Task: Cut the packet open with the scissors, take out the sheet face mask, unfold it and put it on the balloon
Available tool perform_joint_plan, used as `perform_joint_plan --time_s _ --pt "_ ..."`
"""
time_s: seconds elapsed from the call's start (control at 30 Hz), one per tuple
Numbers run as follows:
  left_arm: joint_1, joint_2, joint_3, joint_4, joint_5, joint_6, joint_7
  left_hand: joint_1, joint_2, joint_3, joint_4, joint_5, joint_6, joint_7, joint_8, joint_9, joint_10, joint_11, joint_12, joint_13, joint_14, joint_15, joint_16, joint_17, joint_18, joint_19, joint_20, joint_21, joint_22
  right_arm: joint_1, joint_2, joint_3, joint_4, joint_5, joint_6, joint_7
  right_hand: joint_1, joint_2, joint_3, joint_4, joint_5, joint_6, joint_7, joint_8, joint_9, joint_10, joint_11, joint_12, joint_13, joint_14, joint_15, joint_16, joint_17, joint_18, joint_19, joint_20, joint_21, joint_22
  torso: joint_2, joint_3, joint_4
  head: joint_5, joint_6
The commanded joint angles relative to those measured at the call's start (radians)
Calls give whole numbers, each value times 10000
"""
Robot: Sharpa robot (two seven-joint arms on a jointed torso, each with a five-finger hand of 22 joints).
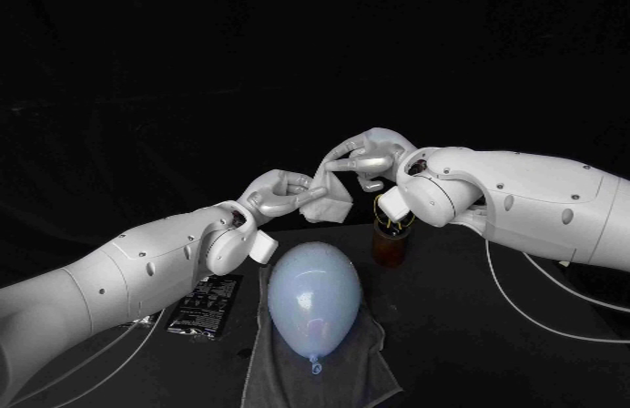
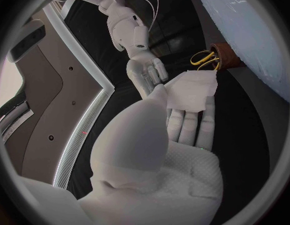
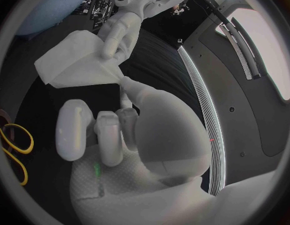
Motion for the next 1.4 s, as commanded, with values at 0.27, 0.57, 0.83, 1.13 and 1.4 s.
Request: perform_joint_plan --time_s 0.27,0.57,0.83,1.13,1.4 --pt "13 -15 14 30 352 128 -105 -1501 33 -194 -1 -44 199 -26 -260 -69 327 -16 -287 47 120 -9 -215 181 192 140 -11 -133 -78 1 -43 11 -73 -68 54 94 -57 56 55 -6 25 69 29 37 11 384 -53 35 1648 1045 -54 35 2634 60 35 -54 -27 1805 3 1 1 -17 -9" --pt "14 -65 12 8 393 141 -264 -1556 125 -131 -46 -39 214 -44 -338 -96 332 -27 -368 50 110 -10 -283 229 201 166 -11 -156 -86 1 -63 12 -127 -71 -11 117 -57 56 55 -6 25 69 29 37 11 384 -53 35 1648 1045 -54 35 2634 60 35 -54 -27 1805 1 1 2 -28 -23" --pt "14 -106 9 -37 386 138 -439 -618 53 724 -186 -34 329 -86 -369 -68 421 -60 -572 34 183 -35 -400 372 242 266 -11 -193 -89 1 -71 13 -141 -71 -57 154 -94 49 113 -43 25 47 35 72 18 382 -47 30 1646 1045 -50 35 2634 60 36 -52 -30 1808 -2 2 -2 -25 -34" --pt "14 -132 8 -51 368 110 -543 -133 -328 1940 -346 -29 478 -127 -187 104 672 -122 -719 36 323 -82 -514 545 277 360 -14 -246 -88 1 -65 13 -177 -72 -86 168 -100 49 126 -52 25 44 36 80 20 380 -47 26 1644 1045 -49 35 2634 58 41 -52 -21 1811 2 3 -3 -24 -43" --pt "14 -161 7 -50 354 92 -577 -381 -878 3731 -939 -32 358 -36 99 397 852 -105 -794 38 474 -74 -718 677 303 441 -20 -257 -67 1 -69 13 -203 -74 -97 170 -100 49 126 -52 25 44 36 80 20 380 -47 26 1644 1045 -49 35 2634 58 41 -52 -21 1811 -1 4 -1 -27 -55"
